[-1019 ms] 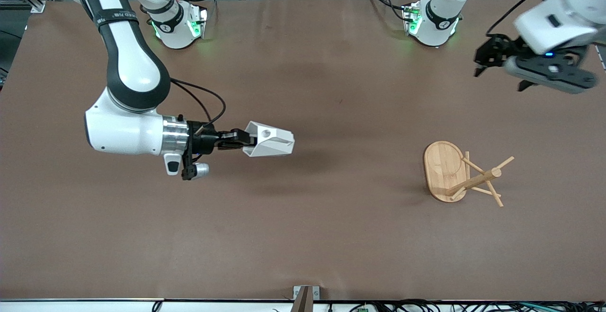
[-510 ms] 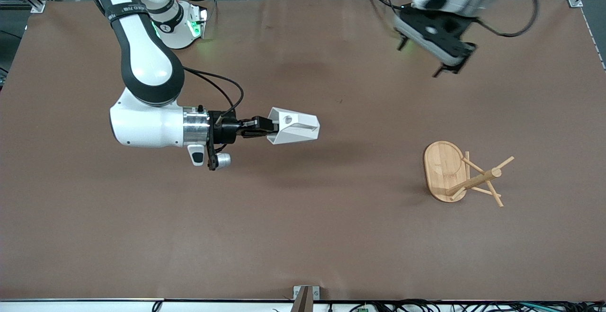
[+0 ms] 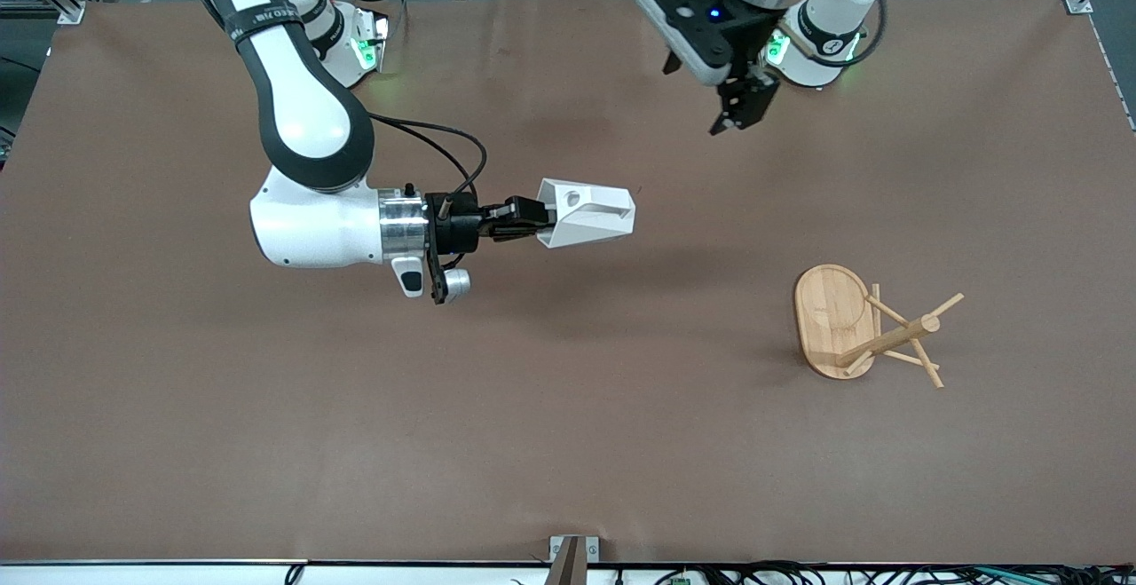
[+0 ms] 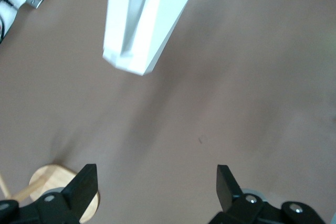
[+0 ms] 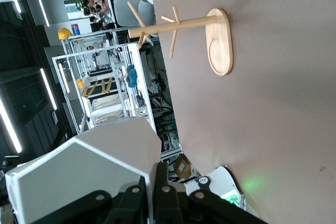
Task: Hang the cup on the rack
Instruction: 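Grasp the cup's open end with the left gripper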
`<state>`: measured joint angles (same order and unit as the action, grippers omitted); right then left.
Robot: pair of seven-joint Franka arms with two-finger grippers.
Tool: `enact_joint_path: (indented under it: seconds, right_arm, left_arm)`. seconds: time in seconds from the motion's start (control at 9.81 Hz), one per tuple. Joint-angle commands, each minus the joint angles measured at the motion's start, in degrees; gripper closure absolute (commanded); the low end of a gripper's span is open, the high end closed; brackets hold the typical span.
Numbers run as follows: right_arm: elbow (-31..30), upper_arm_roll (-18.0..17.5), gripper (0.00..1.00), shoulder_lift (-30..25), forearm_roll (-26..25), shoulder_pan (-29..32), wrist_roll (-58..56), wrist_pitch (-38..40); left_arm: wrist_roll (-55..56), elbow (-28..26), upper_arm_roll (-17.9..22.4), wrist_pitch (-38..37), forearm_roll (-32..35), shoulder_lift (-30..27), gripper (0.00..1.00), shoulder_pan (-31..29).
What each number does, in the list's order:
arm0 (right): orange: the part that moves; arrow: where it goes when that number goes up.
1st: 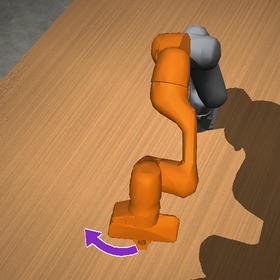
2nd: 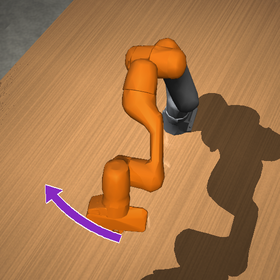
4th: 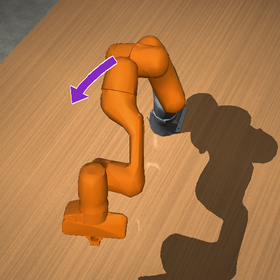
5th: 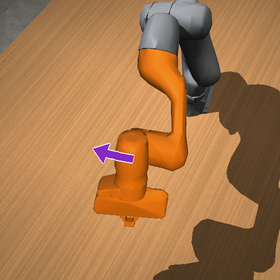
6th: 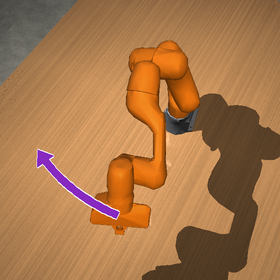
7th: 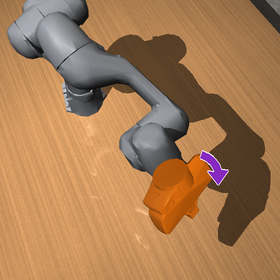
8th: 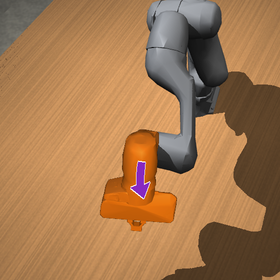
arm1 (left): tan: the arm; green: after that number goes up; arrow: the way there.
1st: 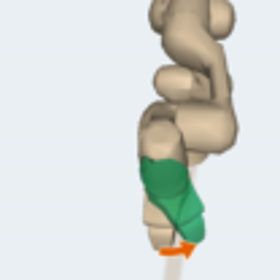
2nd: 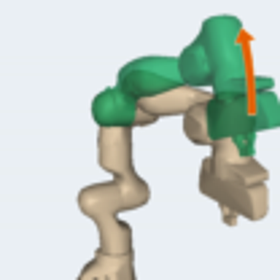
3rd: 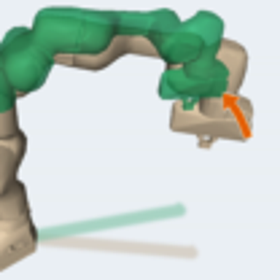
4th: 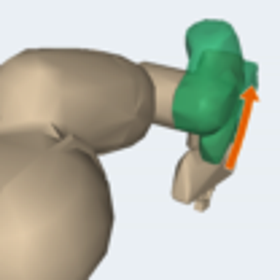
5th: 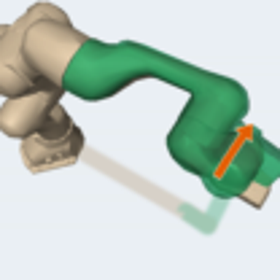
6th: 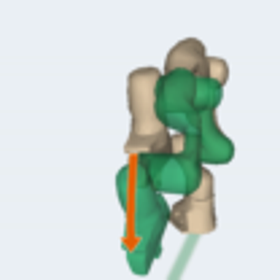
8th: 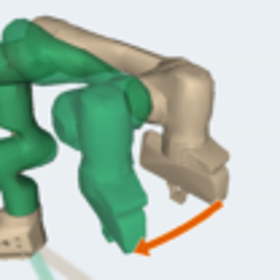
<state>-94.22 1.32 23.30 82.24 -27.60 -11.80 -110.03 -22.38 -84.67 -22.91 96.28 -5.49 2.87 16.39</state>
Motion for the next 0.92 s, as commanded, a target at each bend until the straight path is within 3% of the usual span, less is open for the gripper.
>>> enact_joint_path:
  seconds: [0.0, 0.82]
  right_arm:
    - [-0.17, 0.35, 1.00, -0.09, 1.96, 0.00, -1.20, 3.32]
    - [-0.17, 0.35, 1.00, 0.00, 2.04, 0.53, -1.20, 7.46]
  left_arm:
    - [-5.90, -0.23, -0.82, 2.50, -0.84, 3.27, 0.00, -0.39]
    - [-17.25, -0.14, -1.88, 8.39, -1.54, 7.76, 0.00, -0.57]
